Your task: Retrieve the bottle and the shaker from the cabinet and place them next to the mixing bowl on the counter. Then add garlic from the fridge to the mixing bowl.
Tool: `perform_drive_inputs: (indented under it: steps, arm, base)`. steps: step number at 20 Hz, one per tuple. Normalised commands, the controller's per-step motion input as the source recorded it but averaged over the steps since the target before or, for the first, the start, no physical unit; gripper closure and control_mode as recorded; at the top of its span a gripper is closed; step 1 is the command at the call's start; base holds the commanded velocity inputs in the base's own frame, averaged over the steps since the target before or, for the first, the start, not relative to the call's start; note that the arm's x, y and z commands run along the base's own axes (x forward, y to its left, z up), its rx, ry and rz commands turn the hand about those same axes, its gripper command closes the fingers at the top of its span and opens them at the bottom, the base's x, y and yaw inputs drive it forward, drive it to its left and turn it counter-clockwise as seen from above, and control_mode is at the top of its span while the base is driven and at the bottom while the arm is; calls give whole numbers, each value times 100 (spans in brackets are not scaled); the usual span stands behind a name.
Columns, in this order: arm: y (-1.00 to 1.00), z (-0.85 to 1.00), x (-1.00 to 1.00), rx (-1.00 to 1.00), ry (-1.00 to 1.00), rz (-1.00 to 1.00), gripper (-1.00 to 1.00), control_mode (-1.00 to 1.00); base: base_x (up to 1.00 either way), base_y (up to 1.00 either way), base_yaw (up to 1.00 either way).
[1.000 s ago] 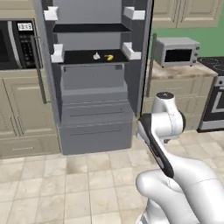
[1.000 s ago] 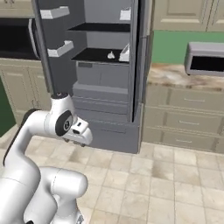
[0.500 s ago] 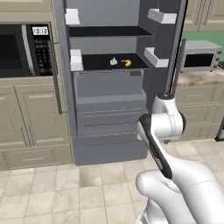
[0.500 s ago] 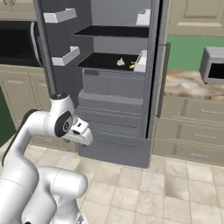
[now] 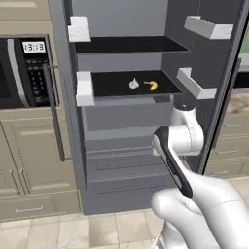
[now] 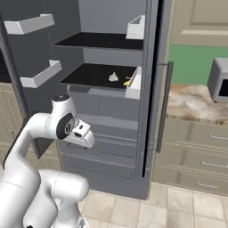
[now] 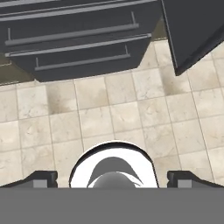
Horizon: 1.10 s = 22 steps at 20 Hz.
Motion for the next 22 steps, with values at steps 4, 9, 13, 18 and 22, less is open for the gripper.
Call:
perform_drive_inputs:
  steps: [4,9,13,18,22]
  arm:
    - [0,0,0,0,0,0,-100,100]
    - [0,0,0,0,0,0,-100,100]
    - [0,0,0,0,0,0,-100,100]
    - [0,0,0,0,0,0,-100,100]
    - [0,0,0,0,0,0,-100,100]
  base:
    - [71,35,-9]
    - [36,35,-2]
    - [35,42,-3]
    - [57,0,0]
    - [40,-32,0]
